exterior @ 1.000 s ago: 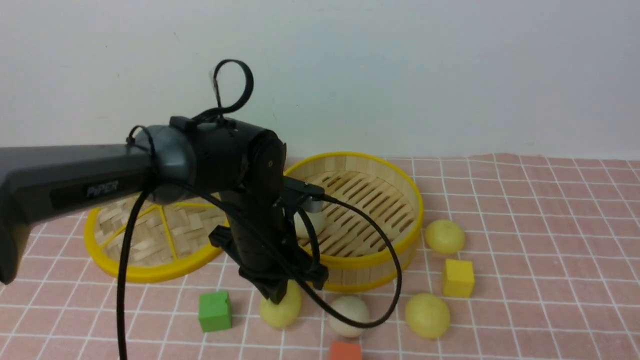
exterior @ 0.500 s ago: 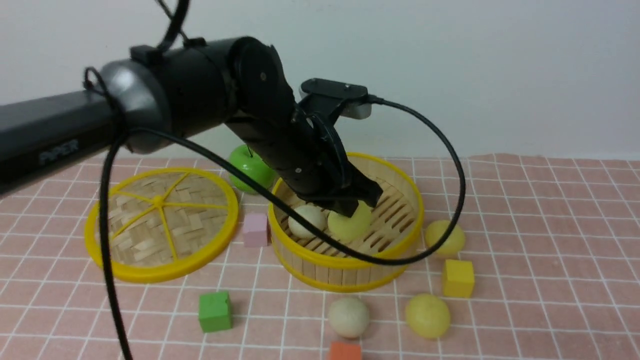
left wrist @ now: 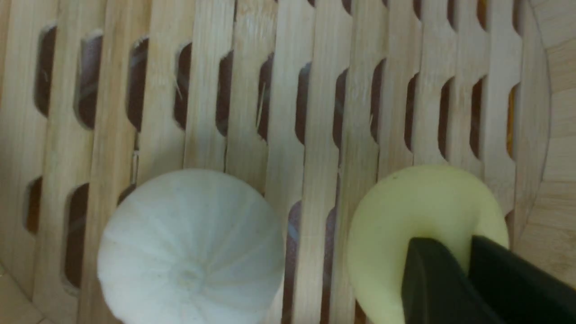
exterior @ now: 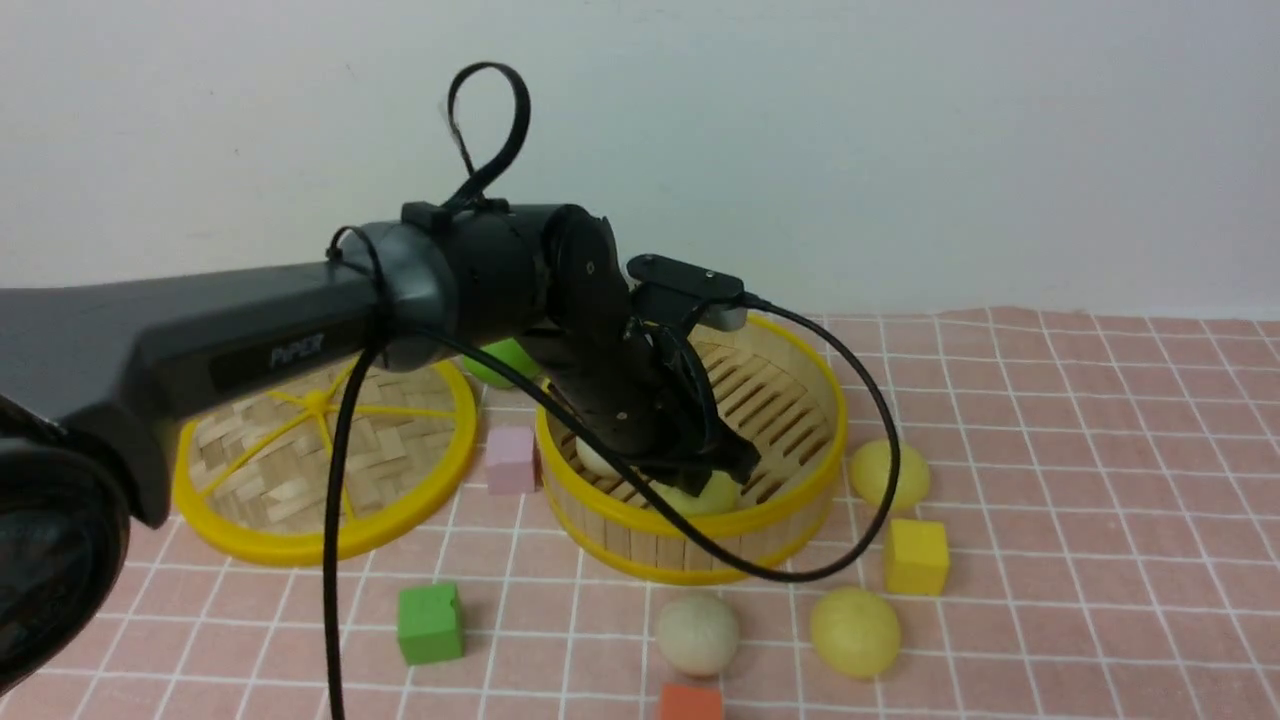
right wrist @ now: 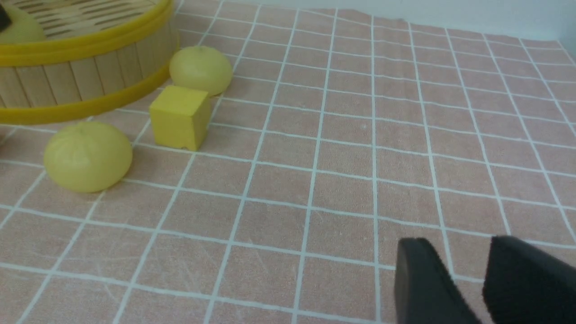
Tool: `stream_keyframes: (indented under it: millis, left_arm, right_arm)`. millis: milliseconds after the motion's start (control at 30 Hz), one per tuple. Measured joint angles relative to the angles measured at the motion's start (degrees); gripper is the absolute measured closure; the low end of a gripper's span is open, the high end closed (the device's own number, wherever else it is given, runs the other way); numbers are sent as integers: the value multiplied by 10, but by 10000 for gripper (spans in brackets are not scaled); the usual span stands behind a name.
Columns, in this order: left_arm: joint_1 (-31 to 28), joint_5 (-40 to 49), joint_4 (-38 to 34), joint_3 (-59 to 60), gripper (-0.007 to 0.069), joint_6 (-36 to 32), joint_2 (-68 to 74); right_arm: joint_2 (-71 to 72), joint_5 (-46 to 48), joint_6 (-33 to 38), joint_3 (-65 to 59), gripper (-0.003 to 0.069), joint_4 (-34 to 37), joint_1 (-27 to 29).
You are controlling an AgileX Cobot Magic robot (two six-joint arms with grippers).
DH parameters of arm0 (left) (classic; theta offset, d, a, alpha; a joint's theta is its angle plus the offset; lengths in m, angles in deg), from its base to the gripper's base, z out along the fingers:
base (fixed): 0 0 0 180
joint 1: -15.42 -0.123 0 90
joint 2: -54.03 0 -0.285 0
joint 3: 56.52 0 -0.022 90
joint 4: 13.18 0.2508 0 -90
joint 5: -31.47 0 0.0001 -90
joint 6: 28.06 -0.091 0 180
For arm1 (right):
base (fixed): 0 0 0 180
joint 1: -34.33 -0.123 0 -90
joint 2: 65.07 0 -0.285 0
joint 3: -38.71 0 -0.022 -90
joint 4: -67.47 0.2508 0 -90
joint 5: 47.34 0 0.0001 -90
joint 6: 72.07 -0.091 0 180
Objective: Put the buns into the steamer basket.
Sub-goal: Use the left arm to put the steamed stuffed bun into the steamer, then use the left arm to grab a steamed stuffed bun
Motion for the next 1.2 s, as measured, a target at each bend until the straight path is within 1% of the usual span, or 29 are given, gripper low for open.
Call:
stream_keyframes:
  millis: [167,233,333,367,433,500,533,567,600,667,700,733,800,867,967,1133,1200]
  left_arm:
    - [0,2,0,-1,342,0,-12]
    - [0,3,0,-1,295,0,-28]
    - [0,18,0,-1,267,16,-74]
    - [0,30,0,-1,270,22,-89]
    - [1,88,0,-3,314,47,-125]
    - [8,168,4,-4,403,70,-147]
    - [11,176,5,-3,424,73,-148]
    - [25,223,15,6,492,76,-153]
    - [40,247,24,18,550,77,-153]
    - [75,257,52,46,636,79,-149]
    - [83,254,58,51,638,79,-148]
    - [107,239,81,63,638,80,-145]
    - [133,202,115,70,638,84,-136]
    - [143,174,136,71,636,86,-128]
    - [143,154,143,71,613,88,-112]
    - [126,114,151,71,476,101,-75]
    - [122,105,153,71,440,103,-69]
  right_arm:
    - [0,0,0,0,417,0,0]
    - [0,0,0,0,417,0,0]
    - [0,0,0,0,417,0,0]
    - [0,0,0,0,417,0,0]
    - [0,0,0,0,417,0,0]
    - [0,0,0,0,417,0,0]
    - [0,0,0,0,417,0,0]
    - [0,0,0,0,417,0,0]
    - [0,0,0,0,417,0,0]
    - [0,0,0,0,417,0,0]
    - [0,0,0,0,417,0,0]
    - [0,0,0,0,417,0,0]
    - [0,0,0,0,417,0,0]
    - [0,0,0,0,417,0,0]
    - [0,0,0,0,417,0,0]
    - [0,0,0,0,417,0,0]
    - [0,0,0,0,417,0,0]
